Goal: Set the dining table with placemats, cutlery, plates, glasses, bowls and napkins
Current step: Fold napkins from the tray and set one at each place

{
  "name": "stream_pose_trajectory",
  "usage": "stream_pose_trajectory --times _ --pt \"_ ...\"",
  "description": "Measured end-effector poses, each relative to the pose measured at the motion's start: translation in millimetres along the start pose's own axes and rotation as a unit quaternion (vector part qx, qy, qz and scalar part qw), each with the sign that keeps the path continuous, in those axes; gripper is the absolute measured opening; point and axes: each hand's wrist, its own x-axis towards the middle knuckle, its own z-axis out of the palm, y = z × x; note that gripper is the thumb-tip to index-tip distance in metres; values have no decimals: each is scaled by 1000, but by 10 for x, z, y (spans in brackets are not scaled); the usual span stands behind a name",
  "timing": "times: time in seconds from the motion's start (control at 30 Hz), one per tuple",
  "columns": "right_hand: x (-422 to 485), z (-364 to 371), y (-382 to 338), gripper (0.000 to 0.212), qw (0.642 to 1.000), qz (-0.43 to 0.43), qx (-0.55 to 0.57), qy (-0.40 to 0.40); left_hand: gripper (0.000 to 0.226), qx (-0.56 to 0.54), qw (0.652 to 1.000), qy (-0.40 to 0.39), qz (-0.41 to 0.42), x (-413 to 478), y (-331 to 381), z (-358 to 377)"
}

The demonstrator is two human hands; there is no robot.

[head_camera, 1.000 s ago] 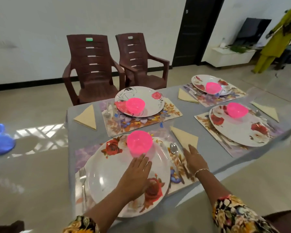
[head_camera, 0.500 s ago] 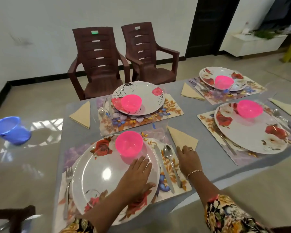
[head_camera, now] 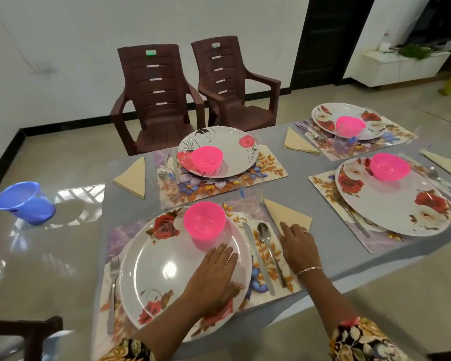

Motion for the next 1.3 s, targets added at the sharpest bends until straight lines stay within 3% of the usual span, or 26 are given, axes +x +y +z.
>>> stream_pose_trajectory --times 0.03,0.17,0.37,0.47,0.73,0.93,1.3 --pt "6 -38 -97 23 999 11 26 28 67 -7 1000 9 -8 -40 -51 20" --pt "-72 -114 -747 40 988 -7 124 91 61 -54 997 43 -39 -303 -384 -1" --pt "-328 34 -1971 37 967 -31 248 49 55 -66 993 84 -54 -836 -1244 70" --pt "-392 113 -2630 33 965 -54 253 48 56 -47 992 91 -80 -1238 -1861 168" --pt "-219 222 -3985 52 965 -17 262 -11 63 -36 992 79 -94 -1977 -3304 110" --pt "245 330 -4335 61 975 6 218 -30 79 -22 997 55 -56 -1656 -3981 -71" --pt "1865 879 -4744 38 958 133 251 39 68 7 997 51 50 13 -5457 -540"
